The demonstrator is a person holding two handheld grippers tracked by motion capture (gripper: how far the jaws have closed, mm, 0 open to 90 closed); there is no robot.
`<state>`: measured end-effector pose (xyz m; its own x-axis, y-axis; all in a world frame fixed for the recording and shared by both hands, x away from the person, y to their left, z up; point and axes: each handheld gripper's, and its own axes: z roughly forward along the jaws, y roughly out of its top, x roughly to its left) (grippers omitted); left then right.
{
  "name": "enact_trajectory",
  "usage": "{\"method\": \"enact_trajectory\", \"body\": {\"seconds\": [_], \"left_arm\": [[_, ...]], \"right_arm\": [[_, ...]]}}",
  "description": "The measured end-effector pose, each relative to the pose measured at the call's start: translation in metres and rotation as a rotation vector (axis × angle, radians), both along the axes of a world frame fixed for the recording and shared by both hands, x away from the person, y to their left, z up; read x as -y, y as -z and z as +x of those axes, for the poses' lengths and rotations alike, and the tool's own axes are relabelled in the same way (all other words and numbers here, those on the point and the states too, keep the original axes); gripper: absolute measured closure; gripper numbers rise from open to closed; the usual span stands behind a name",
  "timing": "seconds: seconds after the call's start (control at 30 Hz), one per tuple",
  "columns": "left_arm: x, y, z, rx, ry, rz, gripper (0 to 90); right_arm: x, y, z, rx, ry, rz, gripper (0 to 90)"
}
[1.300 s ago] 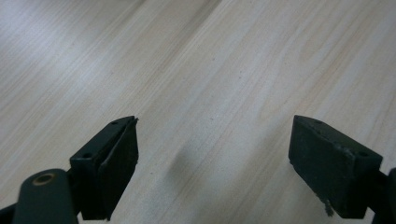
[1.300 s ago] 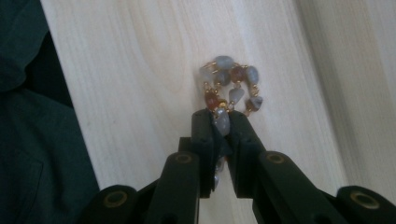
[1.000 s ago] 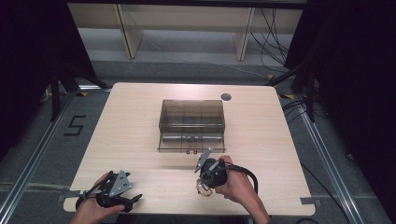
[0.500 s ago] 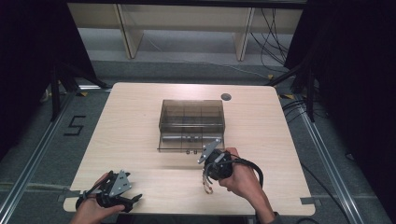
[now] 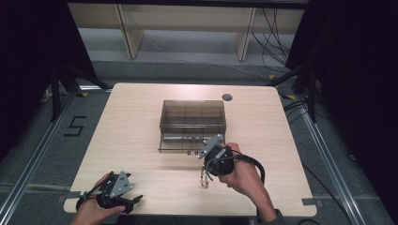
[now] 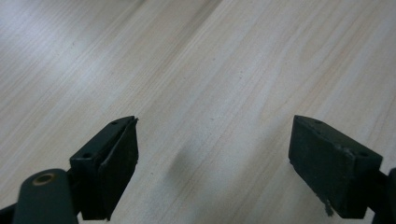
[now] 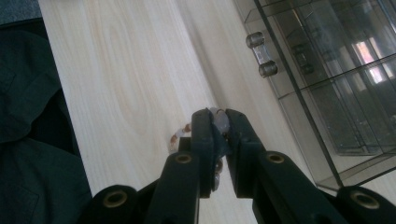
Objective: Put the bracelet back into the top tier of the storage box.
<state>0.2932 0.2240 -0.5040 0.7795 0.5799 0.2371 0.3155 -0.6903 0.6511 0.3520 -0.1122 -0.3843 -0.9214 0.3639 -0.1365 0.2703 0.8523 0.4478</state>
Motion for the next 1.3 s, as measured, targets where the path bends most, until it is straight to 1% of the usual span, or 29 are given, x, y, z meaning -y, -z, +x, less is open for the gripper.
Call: {"method": "enact_trajectory", "body": {"seconds": [0.07, 0.1, 0.2, 0.27, 0.4, 0.47, 0.53, 0.57, 0.6, 0.63, 0.67, 0.7, 0.73, 0.77, 0.83, 0.87, 0.9, 1.13, 1.17, 1.23, 1.3], "left_arm": [[0.000, 0.000, 0.000, -0.005, -0.002, -0.004, 15.9], [0.000, 0.001, 0.000, 0.002, -0.004, -0.006, 15.9], [0.000, 0.001, 0.000, 0.005, -0.005, -0.008, 15.9], [0.000, 0.001, 0.000, 0.004, -0.005, -0.009, 15.8], [0.000, 0.001, 0.000, 0.004, -0.004, -0.009, 15.8], [0.000, 0.001, 0.000, 0.002, -0.003, -0.008, 15.8], [0.000, 0.001, 0.000, 0.002, -0.003, -0.008, 15.9], [0.000, 0.001, 0.000, 0.003, -0.004, -0.009, 15.9], [0.000, 0.001, 0.000, 0.004, -0.004, -0.007, 15.9], [0.000, 0.001, 0.000, 0.004, -0.004, -0.008, 15.9], [0.000, 0.001, 0.000, 0.004, -0.004, -0.007, 15.9], [0.000, 0.000, 0.000, 0.004, -0.004, -0.007, 15.9], [0.000, 0.000, 0.000, 0.004, -0.004, -0.007, 15.9], [0.000, 0.000, 0.000, 0.004, -0.004, -0.008, 15.9], [0.000, 0.000, 0.000, 0.005, -0.005, -0.007, 15.9], [0.000, 0.000, 0.000, 0.006, -0.005, -0.008, 15.9], [0.000, 0.000, 0.000, 0.006, -0.005, -0.008, 15.9], [-0.001, 0.000, 0.000, 0.005, -0.005, -0.008, 15.9], [-0.001, -0.001, 0.000, -0.003, -0.005, 0.004, 15.8], [-0.001, -0.001, 0.000, 0.007, -0.010, 0.009, 15.8], [-0.001, -0.001, 0.000, 0.006, -0.010, 0.009, 15.8]], "right_arm": [[0.000, -0.003, 0.000, -0.001, 0.001, 0.003, 83.0], [0.000, -0.004, 0.000, -0.003, 0.002, 0.000, 83.0], [0.000, -0.006, 0.002, -0.003, 0.000, 0.006, 83.0], [0.000, -0.008, 0.002, -0.013, 0.009, 0.002, 83.0], [0.000, -0.012, 0.005, -0.015, -0.012, -0.006, 83.0], [0.001, -0.017, 0.005, -0.018, 0.001, -0.008, 83.0], [0.002, -0.022, 0.005, -0.017, 0.001, -0.009, 83.0], [0.003, -0.025, 0.006, -0.018, -0.003, -0.010, 83.0], [0.004, -0.027, 0.008, -0.015, -0.020, -0.006, 83.0], [0.004, -0.030, 0.007, -0.016, -0.004, -0.006, 83.0], [0.005, -0.033, 0.008, -0.015, 0.000, -0.013, 83.0], [0.006, -0.038, 0.009, -0.005, -0.009, -0.011, 83.0], [0.006, -0.038, 0.009, -0.005, -0.009, -0.011, 83.0], [0.006, -0.041, 0.009, -0.004, -0.006, -0.015, 83.0], [0.006, -0.045, 0.011, 0.002, -0.018, -0.017, 83.0], [0.006, -0.048, 0.011, -0.002, -0.009, -0.019, 83.0], [0.006, -0.051, 0.012, 0.003, -0.018, -0.016, 83.0], [0.005, -0.061, 0.018, -0.002, -0.016, -0.006, 82.9], [0.005, -0.063, 0.019, -0.004, -0.022, -0.007, 82.9], [0.005, -0.065, 0.020, -0.004, -0.024, 0.001, 82.9], [0.005, -0.067, 0.021, -0.003, -0.027, 0.001, 83.0]]}}
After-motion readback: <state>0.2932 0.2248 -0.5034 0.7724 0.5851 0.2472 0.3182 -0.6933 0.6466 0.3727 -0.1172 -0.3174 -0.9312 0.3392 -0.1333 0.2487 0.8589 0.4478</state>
